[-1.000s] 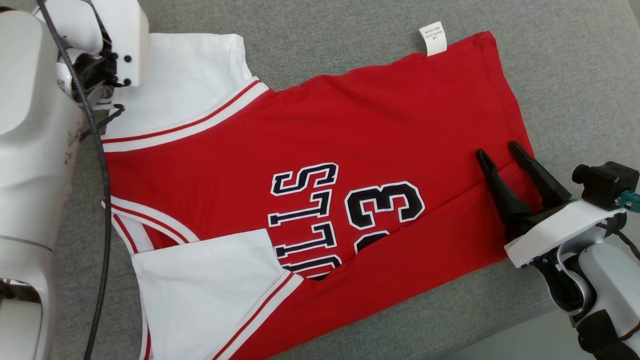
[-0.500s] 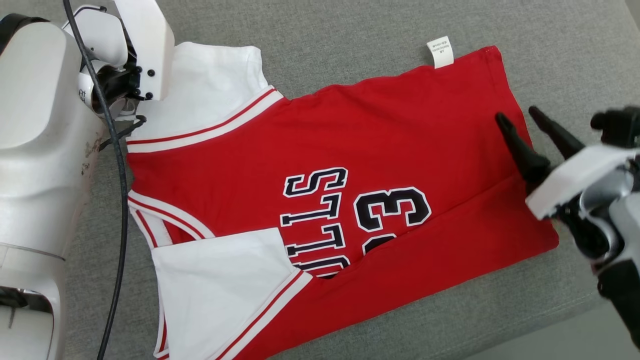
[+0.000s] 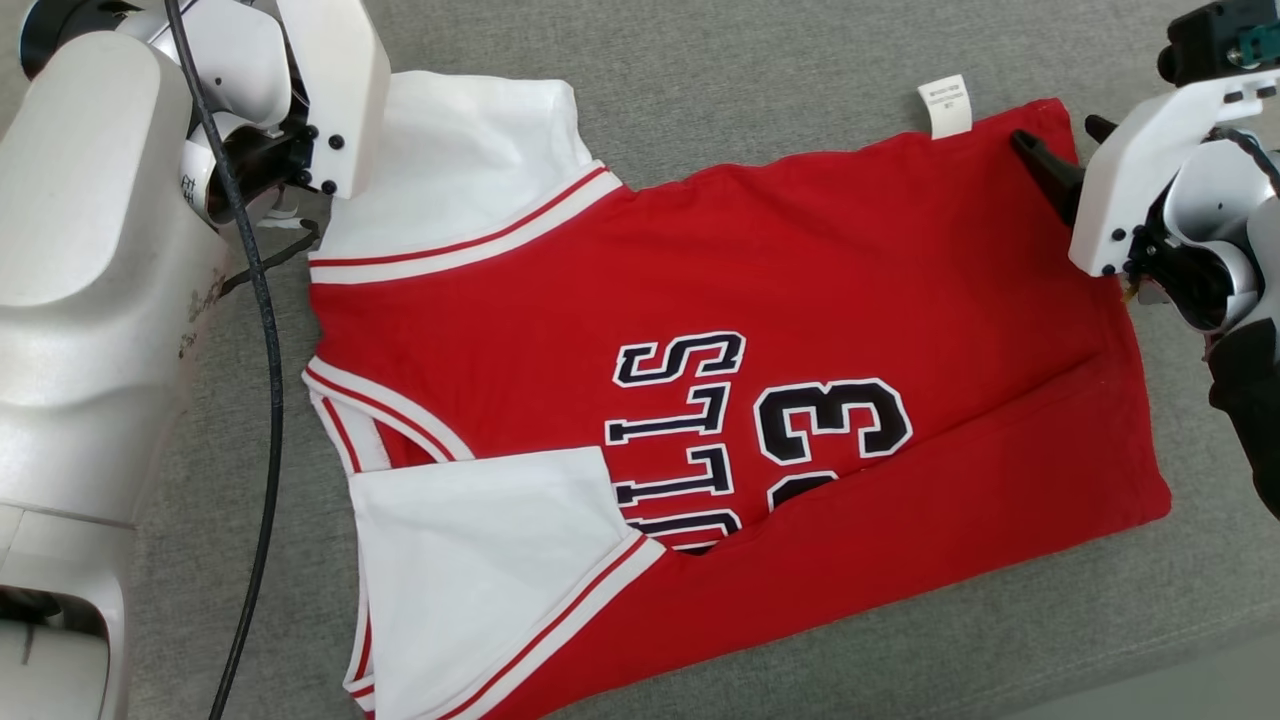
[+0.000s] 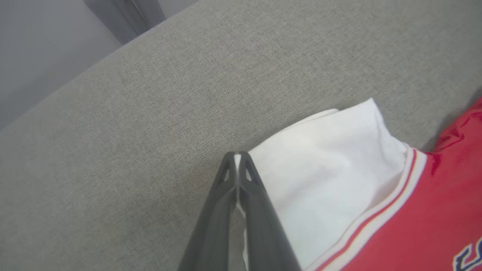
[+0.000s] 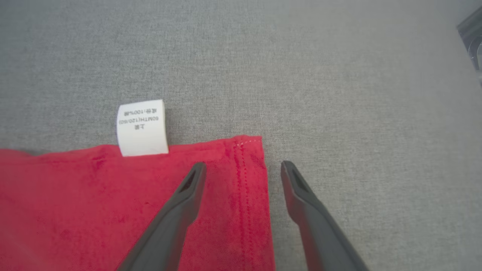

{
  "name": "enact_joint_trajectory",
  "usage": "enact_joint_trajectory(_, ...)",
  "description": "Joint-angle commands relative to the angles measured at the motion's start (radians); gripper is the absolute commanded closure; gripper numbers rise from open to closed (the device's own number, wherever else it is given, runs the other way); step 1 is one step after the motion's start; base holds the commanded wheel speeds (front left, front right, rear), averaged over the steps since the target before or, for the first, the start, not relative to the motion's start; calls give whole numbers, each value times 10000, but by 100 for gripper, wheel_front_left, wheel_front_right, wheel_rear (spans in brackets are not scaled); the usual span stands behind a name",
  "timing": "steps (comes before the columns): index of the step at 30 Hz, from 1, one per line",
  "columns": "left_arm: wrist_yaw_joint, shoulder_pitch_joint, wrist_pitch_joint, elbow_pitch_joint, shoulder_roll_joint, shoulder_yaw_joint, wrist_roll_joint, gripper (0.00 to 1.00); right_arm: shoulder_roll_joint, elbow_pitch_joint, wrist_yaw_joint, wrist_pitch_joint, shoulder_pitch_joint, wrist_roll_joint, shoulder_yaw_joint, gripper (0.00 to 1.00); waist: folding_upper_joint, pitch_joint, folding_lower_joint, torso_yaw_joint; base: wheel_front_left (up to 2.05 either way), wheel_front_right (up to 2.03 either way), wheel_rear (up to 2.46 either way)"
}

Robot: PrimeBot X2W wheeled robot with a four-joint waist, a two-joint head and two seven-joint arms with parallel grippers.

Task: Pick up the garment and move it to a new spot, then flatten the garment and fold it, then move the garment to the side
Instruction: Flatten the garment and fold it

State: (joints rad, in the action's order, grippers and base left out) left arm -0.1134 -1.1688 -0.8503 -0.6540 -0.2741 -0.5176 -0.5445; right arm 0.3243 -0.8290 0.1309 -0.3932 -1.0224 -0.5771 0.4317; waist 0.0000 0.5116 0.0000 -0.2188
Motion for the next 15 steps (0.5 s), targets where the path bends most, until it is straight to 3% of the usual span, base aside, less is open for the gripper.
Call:
enact_joint_trajectory(1, -39, 150, -71, 141, -116, -28, -31, 100, -92, -377, -3, -186, -288, 148, -31, 0, 0, 42, 0, 106, 0, 0, 0)
enact_joint_trajectory(11, -5, 177, -239, 486, -229, -142, -77, 100, -252, -1385, -3, -124, -939, 463, 216, 3, 0, 41, 0, 366, 0, 0, 0)
enact_joint_trajectory(12, -4, 182, -247, 509, -238, -151, -88, 100, -231, -1462, -3, -127, -991, 473, 253, 17, 0, 37, 0, 386, 0, 0, 0)
enact_joint_trajectory(13, 3, 184, -253, 529, -247, -163, -90, 100, -218, -1527, -3, -125, -1029, 471, 288, 43, 0, 34, 0, 402, 0, 0, 0)
enact_joint_trajectory(15, 6, 202, -261, 551, -253, -191, -102, 100, -218, -1624, -3, -90, -1108, 444, 382, 69, 0, 27, 0, 437, 0, 0, 0)
